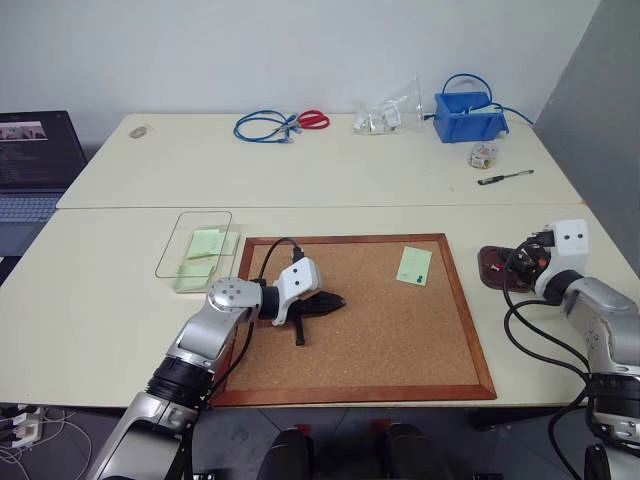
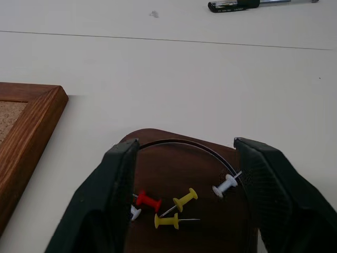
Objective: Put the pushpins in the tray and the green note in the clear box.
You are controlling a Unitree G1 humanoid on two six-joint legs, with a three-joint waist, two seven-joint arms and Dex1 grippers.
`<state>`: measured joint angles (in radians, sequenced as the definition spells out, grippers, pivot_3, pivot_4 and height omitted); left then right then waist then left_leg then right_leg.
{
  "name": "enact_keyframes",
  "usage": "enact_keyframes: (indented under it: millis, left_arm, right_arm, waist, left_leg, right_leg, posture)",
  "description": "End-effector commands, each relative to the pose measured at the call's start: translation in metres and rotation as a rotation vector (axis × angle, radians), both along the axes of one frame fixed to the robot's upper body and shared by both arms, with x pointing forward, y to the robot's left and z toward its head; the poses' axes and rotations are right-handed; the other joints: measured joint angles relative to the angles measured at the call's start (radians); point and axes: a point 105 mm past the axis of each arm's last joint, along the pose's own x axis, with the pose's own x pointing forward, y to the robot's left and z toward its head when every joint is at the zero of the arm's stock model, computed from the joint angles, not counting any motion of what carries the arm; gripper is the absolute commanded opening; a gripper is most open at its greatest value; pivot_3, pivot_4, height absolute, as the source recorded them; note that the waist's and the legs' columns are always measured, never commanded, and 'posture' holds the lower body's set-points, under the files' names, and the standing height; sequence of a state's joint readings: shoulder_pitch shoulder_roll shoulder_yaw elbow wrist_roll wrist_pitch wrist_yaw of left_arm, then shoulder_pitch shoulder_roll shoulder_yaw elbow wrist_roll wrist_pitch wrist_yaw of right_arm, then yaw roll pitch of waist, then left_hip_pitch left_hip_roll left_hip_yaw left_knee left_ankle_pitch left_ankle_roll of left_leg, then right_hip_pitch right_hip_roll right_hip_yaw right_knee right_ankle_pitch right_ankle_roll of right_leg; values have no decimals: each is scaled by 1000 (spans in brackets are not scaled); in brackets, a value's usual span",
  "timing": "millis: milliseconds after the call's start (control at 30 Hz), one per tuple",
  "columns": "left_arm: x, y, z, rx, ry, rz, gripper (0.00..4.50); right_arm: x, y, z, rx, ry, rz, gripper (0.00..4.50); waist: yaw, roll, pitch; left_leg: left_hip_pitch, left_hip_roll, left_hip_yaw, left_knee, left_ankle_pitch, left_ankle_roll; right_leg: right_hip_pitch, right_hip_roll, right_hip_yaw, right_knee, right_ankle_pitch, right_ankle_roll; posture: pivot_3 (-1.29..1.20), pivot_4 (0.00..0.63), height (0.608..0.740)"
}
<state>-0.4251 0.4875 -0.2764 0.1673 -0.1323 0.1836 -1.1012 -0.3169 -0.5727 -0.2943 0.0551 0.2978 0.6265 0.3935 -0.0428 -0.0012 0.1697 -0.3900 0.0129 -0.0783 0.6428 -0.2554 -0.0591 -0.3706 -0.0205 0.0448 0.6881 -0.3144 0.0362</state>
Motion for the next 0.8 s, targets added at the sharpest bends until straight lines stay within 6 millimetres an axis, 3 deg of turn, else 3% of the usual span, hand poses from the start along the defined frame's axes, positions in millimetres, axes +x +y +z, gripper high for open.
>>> enact_keyframes:
  millis: [33, 133, 433, 667, 800]
  left_arm:
    - [-20, 1, -38, 95, 133, -44, 0]
    - [-19, 0, -38, 94, 133, -44, 0]
    - [-19, 0, -38, 93, 133, -45, 0]
    - [-20, -5, -35, 72, 136, -55, 0]
    - [-22, -7, -36, 71, 141, -62, 0]
  right_arm:
    - [-1, 4, 16, -17, -54, 26, 3866]
    - [-2, 8, 21, -32, -65, 50, 4470]
    - [-32, 64, 43, -58, -100, 499, 4470]
    - [-54, 95, 28, -80, -21, 797, 4470]
    - [-50, 105, 20, -94, -20, 848, 4470]
  waist:
    - [0, 0, 0]
    - [0, 0, 0]
    - [3, 0, 0]
    - [3, 0, 0]
    - [6, 0, 0]
  left_leg:
    - [0, 0, 0, 0, 0, 0]
    - [0, 0, 0, 0, 0, 0]
    - [0, 0, 0, 0, 0, 0]
    - [0, 0, -1, 0, 0, 1]
    - [0, 0, -1, 0, 0, 1]
  right_leg:
    - [0, 0, 0, 0, 0, 0]
    - [0, 0, 0, 0, 0, 0]
    - [1, 0, -1, -1, 0, 0]
    - [2, 0, -1, -3, 0, 1]
    - [2, 0, -1, -4, 0, 1]
  posture:
    - [0, 150, 740]
    - [0, 150, 740]
    - [0, 150, 740]
    - [0, 150, 740]
    - [0, 150, 740]
